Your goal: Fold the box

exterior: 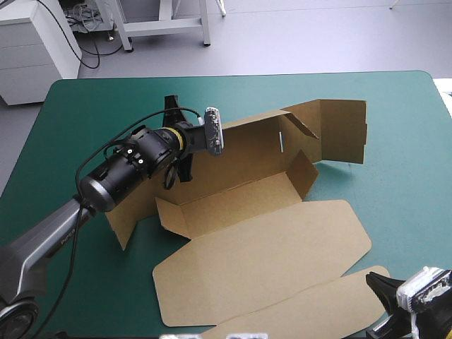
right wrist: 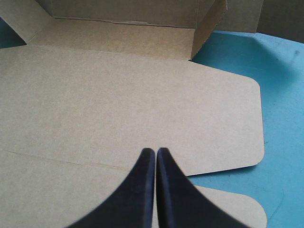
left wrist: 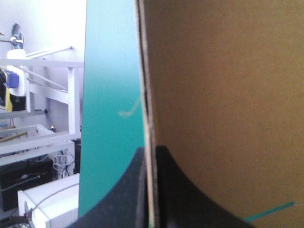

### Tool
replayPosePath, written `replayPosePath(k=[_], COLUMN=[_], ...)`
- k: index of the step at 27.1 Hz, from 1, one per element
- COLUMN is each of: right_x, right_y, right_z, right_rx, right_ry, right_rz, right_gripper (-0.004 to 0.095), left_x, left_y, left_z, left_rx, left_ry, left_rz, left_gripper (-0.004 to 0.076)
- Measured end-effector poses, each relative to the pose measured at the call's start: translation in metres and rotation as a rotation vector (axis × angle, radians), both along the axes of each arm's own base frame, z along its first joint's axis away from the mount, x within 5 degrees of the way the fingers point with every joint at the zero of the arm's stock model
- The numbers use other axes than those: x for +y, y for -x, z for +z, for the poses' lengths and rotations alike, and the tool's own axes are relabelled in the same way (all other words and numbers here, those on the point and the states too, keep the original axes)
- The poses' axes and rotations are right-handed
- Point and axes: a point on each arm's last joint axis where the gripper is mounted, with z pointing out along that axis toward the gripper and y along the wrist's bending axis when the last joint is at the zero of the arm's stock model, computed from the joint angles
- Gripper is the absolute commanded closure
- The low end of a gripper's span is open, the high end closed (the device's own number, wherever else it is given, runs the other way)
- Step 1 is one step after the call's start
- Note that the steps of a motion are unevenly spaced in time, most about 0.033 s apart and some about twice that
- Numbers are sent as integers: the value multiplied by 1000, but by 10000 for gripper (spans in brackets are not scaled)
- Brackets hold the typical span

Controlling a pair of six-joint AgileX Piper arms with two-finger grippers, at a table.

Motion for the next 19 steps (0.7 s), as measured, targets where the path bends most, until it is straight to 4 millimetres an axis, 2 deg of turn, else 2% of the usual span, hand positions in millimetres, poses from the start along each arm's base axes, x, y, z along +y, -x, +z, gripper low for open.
replayPosePath(k=[9, 14, 19], right_x=[0, 0, -5], right_y=[0, 0, -3], right_z=[0, 0, 1], right_rx=[0, -3, -35], right_ry=[-4, 0, 45], right_rz=[-2, -7, -41], right_gripper=[920, 920, 919], left_x=[11, 14, 10], left_y=[30, 37, 40], left_z=[-8, -17, -35], left_rx=[-127, -156, -216], left_ry=[45, 48, 96], left_rz=[-149, -191, -257], left_gripper=[732, 732, 732])
